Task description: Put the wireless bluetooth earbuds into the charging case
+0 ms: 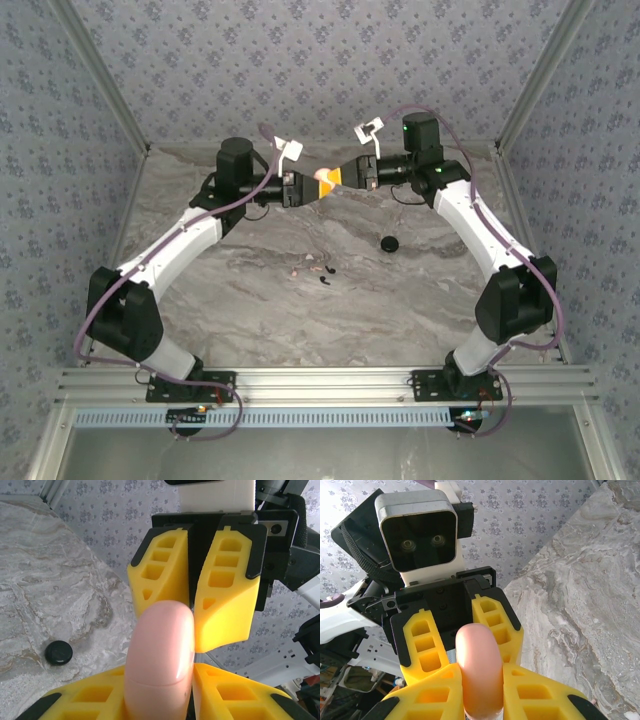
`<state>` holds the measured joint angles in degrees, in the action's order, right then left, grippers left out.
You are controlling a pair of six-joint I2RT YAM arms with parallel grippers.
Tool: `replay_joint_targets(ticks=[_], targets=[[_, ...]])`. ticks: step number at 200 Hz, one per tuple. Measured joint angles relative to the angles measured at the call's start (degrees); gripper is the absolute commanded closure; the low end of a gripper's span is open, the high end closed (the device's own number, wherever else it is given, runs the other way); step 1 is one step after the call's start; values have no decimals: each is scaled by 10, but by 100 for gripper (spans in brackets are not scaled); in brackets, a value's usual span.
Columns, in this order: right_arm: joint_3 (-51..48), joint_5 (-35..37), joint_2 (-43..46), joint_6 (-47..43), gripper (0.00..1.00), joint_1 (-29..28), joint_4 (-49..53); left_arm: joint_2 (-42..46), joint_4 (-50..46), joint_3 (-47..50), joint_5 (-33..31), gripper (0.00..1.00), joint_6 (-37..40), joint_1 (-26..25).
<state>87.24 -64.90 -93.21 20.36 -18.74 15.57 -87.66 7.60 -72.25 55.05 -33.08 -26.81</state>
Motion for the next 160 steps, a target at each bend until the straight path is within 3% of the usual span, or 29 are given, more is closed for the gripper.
replay_joint_targets(ticks=[79, 126, 144, 160], targets=[[-4, 2, 5, 0, 80, 0, -4, 3, 28, 5, -13, 68, -20, 0], [-5, 4, 10, 0, 79, 2, -4, 3, 31, 5, -13, 87, -25, -3], [-6, 4, 10, -1, 72, 2, -4, 3, 29, 5, -14, 90, -23, -3], [-8, 13, 12, -6, 59, 2, 3, 3, 18, 4, -21, 94, -16, -4]])
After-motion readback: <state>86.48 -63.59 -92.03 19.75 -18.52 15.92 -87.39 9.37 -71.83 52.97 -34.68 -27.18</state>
